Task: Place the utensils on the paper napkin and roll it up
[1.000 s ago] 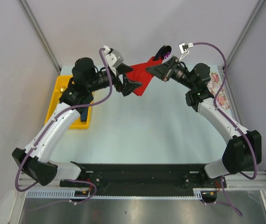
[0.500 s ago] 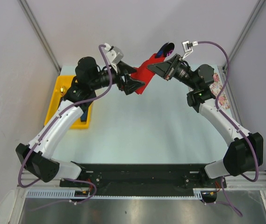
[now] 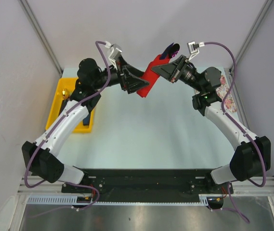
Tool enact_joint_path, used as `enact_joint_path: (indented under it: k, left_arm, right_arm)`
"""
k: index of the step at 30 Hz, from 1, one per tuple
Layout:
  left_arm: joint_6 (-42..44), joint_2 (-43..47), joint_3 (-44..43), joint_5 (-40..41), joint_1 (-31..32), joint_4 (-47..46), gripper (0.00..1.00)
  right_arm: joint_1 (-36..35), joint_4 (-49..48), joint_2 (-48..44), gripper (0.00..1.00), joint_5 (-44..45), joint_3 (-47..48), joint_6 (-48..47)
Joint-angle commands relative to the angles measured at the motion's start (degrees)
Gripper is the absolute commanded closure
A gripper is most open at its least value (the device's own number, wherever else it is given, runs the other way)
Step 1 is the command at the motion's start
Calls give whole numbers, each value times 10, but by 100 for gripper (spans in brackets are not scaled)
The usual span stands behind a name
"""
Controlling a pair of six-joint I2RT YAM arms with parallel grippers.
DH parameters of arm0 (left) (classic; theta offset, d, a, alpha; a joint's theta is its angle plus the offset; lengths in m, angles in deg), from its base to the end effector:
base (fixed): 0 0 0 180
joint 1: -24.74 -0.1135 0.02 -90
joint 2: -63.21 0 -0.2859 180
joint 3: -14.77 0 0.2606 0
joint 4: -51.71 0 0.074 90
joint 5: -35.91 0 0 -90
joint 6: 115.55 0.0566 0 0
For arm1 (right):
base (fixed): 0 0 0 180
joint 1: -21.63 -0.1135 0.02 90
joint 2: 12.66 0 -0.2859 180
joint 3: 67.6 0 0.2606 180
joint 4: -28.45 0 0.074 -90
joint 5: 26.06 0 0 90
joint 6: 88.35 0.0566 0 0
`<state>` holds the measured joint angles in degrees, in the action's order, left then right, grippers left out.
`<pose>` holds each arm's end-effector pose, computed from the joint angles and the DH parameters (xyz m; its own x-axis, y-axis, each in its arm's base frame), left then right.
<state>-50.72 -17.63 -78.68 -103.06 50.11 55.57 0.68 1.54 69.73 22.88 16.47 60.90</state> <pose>0.2877 -0.1837 0.4696 -0.2817 -0.1754 -0.9433 0.9227 0.2200 -0.3165 0.3090 0.1581 0.4604 -0.4661 0.5154 -0.7191 -0.7973 0.1076 0.5939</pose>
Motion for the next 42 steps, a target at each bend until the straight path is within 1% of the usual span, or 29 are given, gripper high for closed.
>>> enact_joint_path:
  k: [1,6,9,10,13,18,19,21,26,28,29,30,32,33,35,36,38,41,42]
  left_arm:
    - [-37,-8,-4,-30,-1,-43,21]
    - [-44,-17,-13,-39,8,-41,23]
    - [-52,-22,-14,-50,16,-47,29]
    - [-56,-24,-13,-53,17,-50,34]
    - [-72,-27,-7,-62,21,-59,44]
    - [-108,-28,2,-75,22,-94,49]
    - [-112,-28,6,-77,22,-98,53]
    - [-130,-28,10,-86,22,-115,59]
    - [-170,-29,23,-109,23,-159,59]
    - [-170,-27,25,-110,22,-160,58]
    - [-169,-27,26,-111,23,-158,60]
    - [-170,-26,27,-112,23,-157,67]
    - [-169,-22,30,-117,23,-159,72]
    - [-168,-22,30,-119,24,-159,76]
    - [-161,-20,28,-127,27,-158,80]
    - [-157,-20,25,-127,28,-149,89]
    - [-147,-16,25,-124,29,-145,99]
    - [-126,-4,28,-112,28,-140,100]
    - [-121,1,35,-95,26,-142,100]
  right_arm:
    - [-3,-55,0,100,-3,32,13]
    - [-5,-55,1,100,-4,33,12]
    - [-6,-58,2,100,-6,34,13]
    - [-7,-60,2,100,-7,35,13]
    - [-6,-65,1,100,-10,34,15]
    - [-7,-87,1,100,-24,29,25]
    - [-7,-97,1,100,-28,28,27]
    - [-7,-106,3,100,-37,27,29]
    - [-8,-132,8,100,-65,31,36]
    - [-8,-142,9,100,-74,32,37]
    - [-8,-144,8,100,-82,32,36]
    - [-9,-144,7,100,-84,32,36]
    - [-9,-150,6,100,-91,31,28]
    - [-10,-149,4,100,-93,32,25]
    - [-10,-143,2,100,-94,34,15]
    - [-10,-137,2,100,-96,37,6]
    - [-10,-133,3,100,-100,44,1]
    - [-11,-127,3,100,-110,52,-11]
    - [-10,-112,1,95,-111,53,-21]
